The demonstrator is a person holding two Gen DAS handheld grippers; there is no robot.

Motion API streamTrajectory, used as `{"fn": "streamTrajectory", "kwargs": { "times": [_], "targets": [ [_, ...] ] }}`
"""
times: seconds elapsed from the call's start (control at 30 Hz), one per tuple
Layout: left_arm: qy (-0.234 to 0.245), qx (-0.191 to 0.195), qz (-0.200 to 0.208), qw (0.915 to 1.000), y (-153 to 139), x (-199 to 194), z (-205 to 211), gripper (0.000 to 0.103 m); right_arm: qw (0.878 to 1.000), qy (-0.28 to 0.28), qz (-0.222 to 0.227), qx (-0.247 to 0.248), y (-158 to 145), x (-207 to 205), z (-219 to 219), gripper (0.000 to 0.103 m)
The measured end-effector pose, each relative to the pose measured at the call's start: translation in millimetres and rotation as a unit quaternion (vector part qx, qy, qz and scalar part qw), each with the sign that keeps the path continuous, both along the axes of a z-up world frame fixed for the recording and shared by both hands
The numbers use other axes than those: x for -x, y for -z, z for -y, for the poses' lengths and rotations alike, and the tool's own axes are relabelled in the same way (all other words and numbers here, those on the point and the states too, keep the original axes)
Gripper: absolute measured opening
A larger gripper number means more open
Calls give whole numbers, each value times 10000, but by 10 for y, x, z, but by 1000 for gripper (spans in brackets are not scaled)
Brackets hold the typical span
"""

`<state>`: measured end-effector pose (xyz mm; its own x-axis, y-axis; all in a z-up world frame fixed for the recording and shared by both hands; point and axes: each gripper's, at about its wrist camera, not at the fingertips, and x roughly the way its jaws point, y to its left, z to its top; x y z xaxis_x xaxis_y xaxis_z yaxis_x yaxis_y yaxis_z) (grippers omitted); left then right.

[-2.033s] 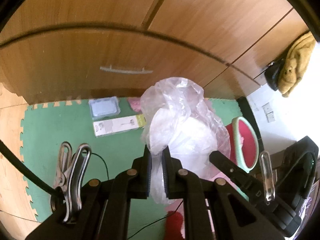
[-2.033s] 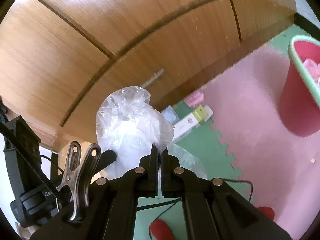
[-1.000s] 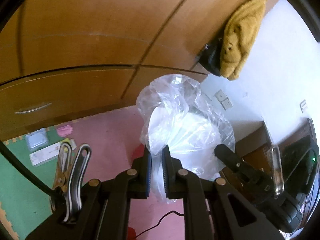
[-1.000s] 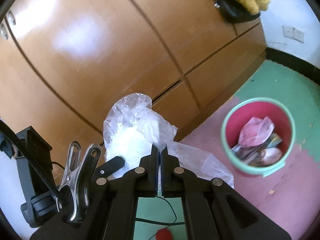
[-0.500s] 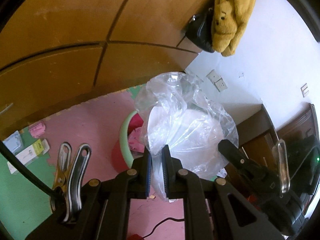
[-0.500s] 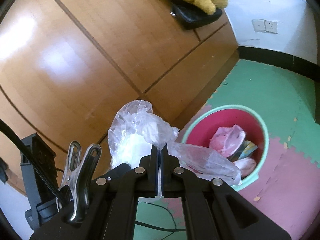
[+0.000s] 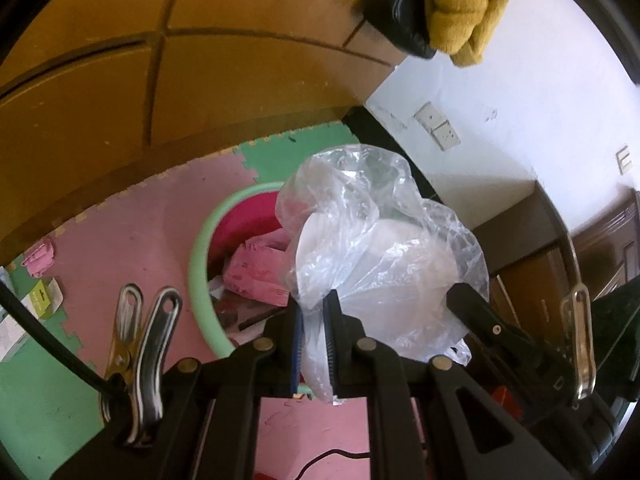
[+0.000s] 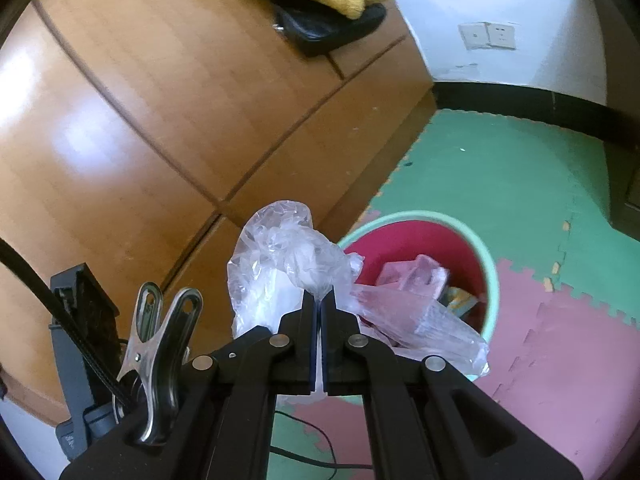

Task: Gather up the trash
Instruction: 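Lift the clear bag with both grippers and carry it over the bucket, then open both grippers to drop the clear bag into the red bucket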

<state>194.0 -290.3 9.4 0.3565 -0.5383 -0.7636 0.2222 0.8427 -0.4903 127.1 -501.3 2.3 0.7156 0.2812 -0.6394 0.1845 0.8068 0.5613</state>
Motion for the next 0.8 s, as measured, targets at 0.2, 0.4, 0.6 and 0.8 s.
{"fn": "streamTrajectory", "kwargs": {
  "times": [0.2, 0.4, 0.6, 0.8],
  "targets": [
    [98, -135, -110, 9998, 186, -127, 226, 10, 9995, 223, -233, -46, 221, -80, 184, 2],
    [191, -320, -224, 9991, 379, -188, 420, 10, 9984, 329, -461, -47, 395, -170, 293, 2],
    [332, -687, -194, 9969, 526, -188, 569, 11, 9968, 424, -676, -1, 544, -229, 353, 2],
    [409, -965, -133, 9944, 586, -162, 626, 13, 9957, 475, -791, -53, 592, -240, 375, 3]
  ]
}}
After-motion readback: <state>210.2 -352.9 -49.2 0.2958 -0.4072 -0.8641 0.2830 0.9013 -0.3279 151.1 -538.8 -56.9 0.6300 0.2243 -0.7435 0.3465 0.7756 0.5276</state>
